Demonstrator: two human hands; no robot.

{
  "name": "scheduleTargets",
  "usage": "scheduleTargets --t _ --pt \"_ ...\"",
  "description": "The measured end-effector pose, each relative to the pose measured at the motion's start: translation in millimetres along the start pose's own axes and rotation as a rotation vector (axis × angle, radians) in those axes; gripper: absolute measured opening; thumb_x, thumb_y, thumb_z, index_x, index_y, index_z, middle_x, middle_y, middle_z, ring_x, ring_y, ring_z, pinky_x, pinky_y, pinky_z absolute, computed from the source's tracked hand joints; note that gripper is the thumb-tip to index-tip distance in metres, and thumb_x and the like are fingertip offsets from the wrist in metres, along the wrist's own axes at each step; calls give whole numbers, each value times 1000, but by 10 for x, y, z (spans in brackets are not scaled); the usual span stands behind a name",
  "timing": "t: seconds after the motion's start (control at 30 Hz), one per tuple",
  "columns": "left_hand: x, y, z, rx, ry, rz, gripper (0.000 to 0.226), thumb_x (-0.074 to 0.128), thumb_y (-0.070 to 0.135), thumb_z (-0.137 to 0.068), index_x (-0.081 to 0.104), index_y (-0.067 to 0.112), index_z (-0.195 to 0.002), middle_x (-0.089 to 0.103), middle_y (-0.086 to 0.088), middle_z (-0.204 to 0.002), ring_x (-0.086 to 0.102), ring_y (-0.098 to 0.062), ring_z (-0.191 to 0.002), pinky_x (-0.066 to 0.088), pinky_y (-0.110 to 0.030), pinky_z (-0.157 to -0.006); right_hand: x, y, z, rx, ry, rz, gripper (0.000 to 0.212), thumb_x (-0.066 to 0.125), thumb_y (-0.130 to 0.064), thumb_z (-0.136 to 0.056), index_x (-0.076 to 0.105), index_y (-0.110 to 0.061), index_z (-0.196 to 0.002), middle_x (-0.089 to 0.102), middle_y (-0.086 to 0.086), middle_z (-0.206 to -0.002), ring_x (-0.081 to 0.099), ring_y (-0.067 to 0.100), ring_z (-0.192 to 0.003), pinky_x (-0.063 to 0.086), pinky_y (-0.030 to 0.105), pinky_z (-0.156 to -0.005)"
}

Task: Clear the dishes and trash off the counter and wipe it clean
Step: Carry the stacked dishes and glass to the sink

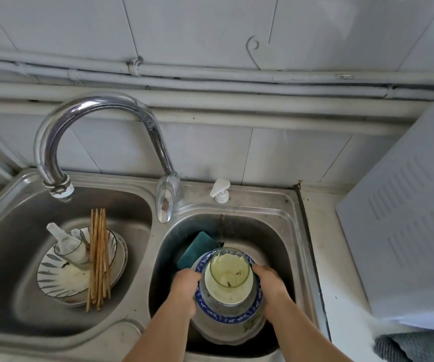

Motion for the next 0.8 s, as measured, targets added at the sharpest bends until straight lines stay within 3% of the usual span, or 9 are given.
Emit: scheduleTargets --t 0.13,0.23,0.33,0.47,0.57,0.67,0.8 --pt "22 10 35 24 1 -21 17 51 2 -89 65 3 -100 69 -20 -94 65 -35 -88 53 -39 -75 9 -71 165 -5 -11 65 69 64 -43 -77 42 -24 -140 54 11 -133 54 35 -117 43 51 -102" --pt "50 54 143 38 12 -38 32 52 7 -91 56 5 -122 65 -18 -108 62 -33 -95 53 -38 -73 7 -225 394 -43 0 175 67 58 -42 -80 41 -21 -141 52 11 -135 53 34 -118 44 49 -102" --pt "19 202 270 130 74 -29 54 47 18 -96 30 17 -147 48 -13 -137 51 -32 -117 46 -45 -97 31 -496 769 -153 -7 272 54 50 -32 -91 41 -18 -142 52 12 -136 51 32 -120 42 45 -103" --pt "111 300 401 156 27 50 43 46 31 -95 44 16 -135 53 -12 -132 53 -32 -117 41 -52 -103 33 -762 1108 -275 -25 336 43 39 -25 -99 43 -15 -140 52 10 -134 50 27 -119 39 35 -100" --pt "200 359 565 109 -41 171 46 51 40 -92 48 16 -131 59 -11 -121 58 -32 -110 43 -51 -101 18 -875 1321 -299 -35 319 40 38 -25 -101 45 -12 -137 53 10 -129 50 26 -114 37 36 -99" --pt "266 454 671 74 -107 244 66 59 52 -81 43 21 -138 53 -9 -135 54 -34 -119 40 -53 -103 -22 -945 1487 -303 -24 256 31 40 -23 -100 55 -4 -119 59 18 -117 54 29 -106 39 42 -103" --pt "250 655 985 97 -129 259 70 58 49 -86 36 19 -145 43 -10 -145 46 -33 -128 34 -52 -109 -12 -991 1769 -333 -9 115 34 44 -30 -98 58 -8 -120 63 17 -112 58 32 -107 41 47 -104"
Point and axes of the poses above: each hand's wrist, its own z-axis away from the middle knuckle, its own x-axis out of the palm, y = z × x, the point moved 10 cm from there along -z, towards the middle knuckle
